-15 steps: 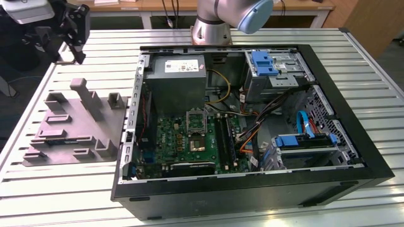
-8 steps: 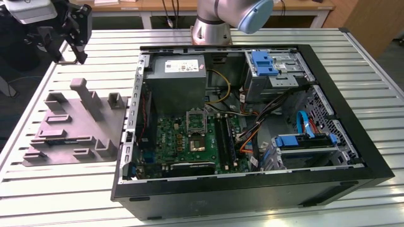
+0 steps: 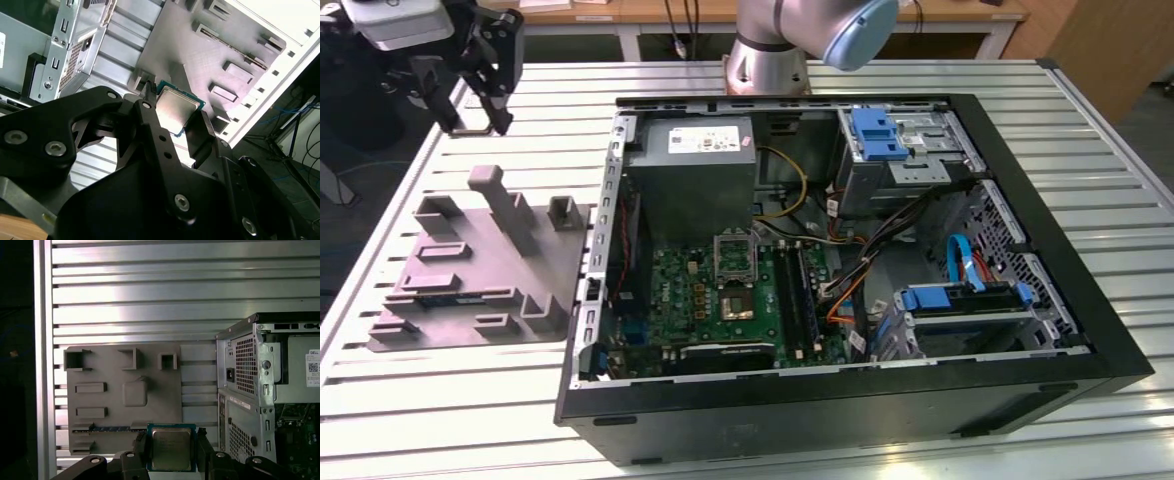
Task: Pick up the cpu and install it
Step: 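Pick up the cpu and move it towards the insertion slot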
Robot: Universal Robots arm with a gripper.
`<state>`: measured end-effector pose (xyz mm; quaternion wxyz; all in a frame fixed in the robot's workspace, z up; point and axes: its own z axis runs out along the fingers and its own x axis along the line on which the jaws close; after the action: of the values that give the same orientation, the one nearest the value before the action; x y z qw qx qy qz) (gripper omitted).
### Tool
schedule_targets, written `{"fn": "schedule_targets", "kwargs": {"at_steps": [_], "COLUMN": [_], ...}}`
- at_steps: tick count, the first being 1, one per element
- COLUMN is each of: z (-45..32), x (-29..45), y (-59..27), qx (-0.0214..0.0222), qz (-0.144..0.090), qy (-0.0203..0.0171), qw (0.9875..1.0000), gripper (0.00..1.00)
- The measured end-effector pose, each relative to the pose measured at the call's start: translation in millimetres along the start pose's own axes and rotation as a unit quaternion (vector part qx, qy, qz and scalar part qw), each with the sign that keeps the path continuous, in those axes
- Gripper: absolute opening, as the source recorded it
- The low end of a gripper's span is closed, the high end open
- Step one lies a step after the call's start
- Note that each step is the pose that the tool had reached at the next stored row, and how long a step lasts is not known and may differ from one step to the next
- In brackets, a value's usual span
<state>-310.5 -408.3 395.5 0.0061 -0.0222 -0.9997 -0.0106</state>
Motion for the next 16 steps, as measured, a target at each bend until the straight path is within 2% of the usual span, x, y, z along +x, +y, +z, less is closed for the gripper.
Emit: {"fn": "schedule_targets", "kwargs": {"at_steps": [10, 16], "z": [-0.2, -0.3], "x": [-16.4, -22.4], "y": [0.7, 1.0], "qx": [0.0000, 0.0000], "qz": [0.000, 0.000], "qy": [0.0000, 0.0000], "qw": [1.0000, 1.0000], "gripper": [0.47, 0.47]}}
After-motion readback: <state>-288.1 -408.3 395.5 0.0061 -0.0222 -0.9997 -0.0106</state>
